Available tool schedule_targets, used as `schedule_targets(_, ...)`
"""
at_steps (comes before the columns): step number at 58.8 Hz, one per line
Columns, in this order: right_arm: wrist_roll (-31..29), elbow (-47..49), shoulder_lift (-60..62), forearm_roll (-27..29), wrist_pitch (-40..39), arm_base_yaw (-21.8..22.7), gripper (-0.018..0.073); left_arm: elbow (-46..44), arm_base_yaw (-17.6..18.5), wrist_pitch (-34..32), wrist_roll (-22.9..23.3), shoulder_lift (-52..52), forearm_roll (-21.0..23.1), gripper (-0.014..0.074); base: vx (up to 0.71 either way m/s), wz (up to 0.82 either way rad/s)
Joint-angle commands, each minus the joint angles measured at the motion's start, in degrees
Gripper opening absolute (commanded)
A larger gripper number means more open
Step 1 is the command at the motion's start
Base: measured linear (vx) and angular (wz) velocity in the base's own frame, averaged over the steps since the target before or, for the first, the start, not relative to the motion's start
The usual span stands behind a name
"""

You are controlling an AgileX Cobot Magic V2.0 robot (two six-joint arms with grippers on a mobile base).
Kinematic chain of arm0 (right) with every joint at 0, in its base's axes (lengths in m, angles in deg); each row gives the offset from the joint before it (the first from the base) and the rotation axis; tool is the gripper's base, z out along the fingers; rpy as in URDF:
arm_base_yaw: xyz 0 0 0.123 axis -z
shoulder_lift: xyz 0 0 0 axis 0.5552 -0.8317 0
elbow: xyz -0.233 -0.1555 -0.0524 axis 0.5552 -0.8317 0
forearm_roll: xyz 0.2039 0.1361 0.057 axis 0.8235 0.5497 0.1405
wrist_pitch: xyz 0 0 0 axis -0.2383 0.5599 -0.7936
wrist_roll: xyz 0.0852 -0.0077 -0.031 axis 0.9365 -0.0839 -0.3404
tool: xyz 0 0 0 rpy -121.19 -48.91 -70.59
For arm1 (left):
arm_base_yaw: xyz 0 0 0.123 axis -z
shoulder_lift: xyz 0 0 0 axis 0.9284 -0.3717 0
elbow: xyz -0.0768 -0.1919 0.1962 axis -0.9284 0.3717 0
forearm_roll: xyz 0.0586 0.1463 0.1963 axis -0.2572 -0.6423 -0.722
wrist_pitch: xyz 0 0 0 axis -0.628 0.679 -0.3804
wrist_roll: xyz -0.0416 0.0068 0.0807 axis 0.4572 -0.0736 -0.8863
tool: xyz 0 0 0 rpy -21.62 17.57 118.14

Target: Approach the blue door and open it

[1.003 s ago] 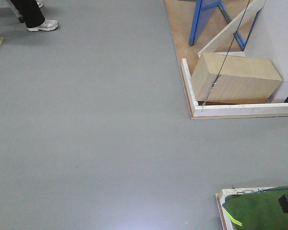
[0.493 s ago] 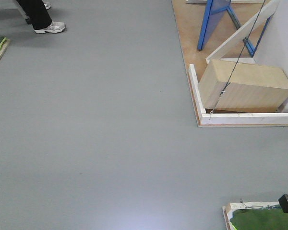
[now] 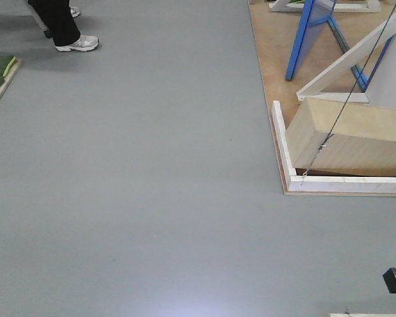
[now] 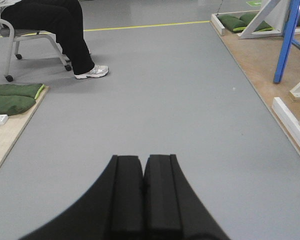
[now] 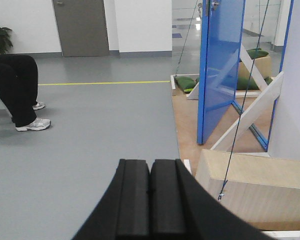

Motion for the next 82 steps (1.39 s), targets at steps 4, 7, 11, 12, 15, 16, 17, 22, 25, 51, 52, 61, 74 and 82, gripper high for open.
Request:
schedule_targets(4, -0.62, -1.14, 1.33, -0.24, -4.56, 0.39, 0.0003, 0.24, -0.14, -4.48, 0.18, 0.91, 0.00, 0.0070, 0.22, 0.03)
schedule_targets(7, -0.62, -1.14, 1.33, -0.24, -4.56, 0.39, 0.0003, 0.24, -0.14, -4.48, 0.18, 0.91, 0.00, 0.0070, 0.27, -0.02)
schedule_targets(11, -0.62, -1.14, 1.33, -0.24, -4.56, 0.39, 0.0003, 0.24, -0.14, -4.48, 0.18, 0.91, 0.00, 0.0070, 0.28, -0.04)
schedule_targets(12, -0.62, -1.14, 1.33, -0.24, -4.56, 0.39, 0.0003, 0.24, -0.14, -4.48, 0.18, 0.91, 0.00, 0.0070, 0.29, -0.05)
schedule_targets(15, -0.62, -1.14, 1.33, -0.24, -4.56, 0.39, 0.0003, 0.24, -0.14, -4.48, 0.18, 0.91, 0.00, 0.0070, 0.30, -0.05)
schedule_targets(16, -0.62, -1.14, 1.33, -0.24, -4.56, 0.39, 0.0003, 0.24, -0.14, -4.48, 0.18, 0.91, 0.00, 0.0070, 0.31, -0.06)
schedule_targets(17, -0.62, -1.14, 1.33, -0.24, -4.56, 0.39, 0.0003, 0.24, -0.07, -4.48, 0.18, 0.91, 0.00, 0.0070, 0.32, -0.07)
schedule_targets(22, -0.62, -1.14, 1.33, -0.24, -4.56, 0.39, 0.0003, 0.24, -0.07, -4.48, 0.18, 0.91, 0.00, 0.0070, 0.34, -0.08)
schedule_targets(25, -0.62, -1.14, 1.33, -0.24, -4.56, 0.39, 0.0003, 0.24, -0.07, -4.48, 0.18, 0.91, 0.00, 0.0070, 0.35, -0.07)
schedule_targets(51, -0.62, -1.14, 1.21, -0.24, -4.56, 0.39, 0.0003, 0.24, -0.13, -4.48, 0.18, 0.91, 0.00, 0.0070, 0.38, -0.02)
schedule_targets(52, -0.62, -1.14, 1.21, -0.24, -4.56, 0.39, 0.0003, 0.24, -0.13, -4.48, 0.18, 0.91, 0.00, 0.0070, 0.41, -0.01)
schedule_targets(61, -0.62, -1.14, 1.21, -0.24, -4.56, 0.39, 0.0003, 0.24, -0.13, -4.48, 0.18, 0.91, 0.00, 0.0070, 0.41, -0.01)
schedule_targets(74, -0.62, -1.14, 1.22, -0.24, -4.69, 0.39, 0.0003, 0.24, -0.13, -4.48, 0.18, 0.91, 0.00, 0.0070, 0.41, -0.03)
schedule_targets(82, -0.62, -1.14, 1.22, -0.24, -4.76, 0.39, 0.0003, 0.24, -0.13, -4.48, 0.18, 0.91, 0.00, 0.0070, 0.41, -0.04)
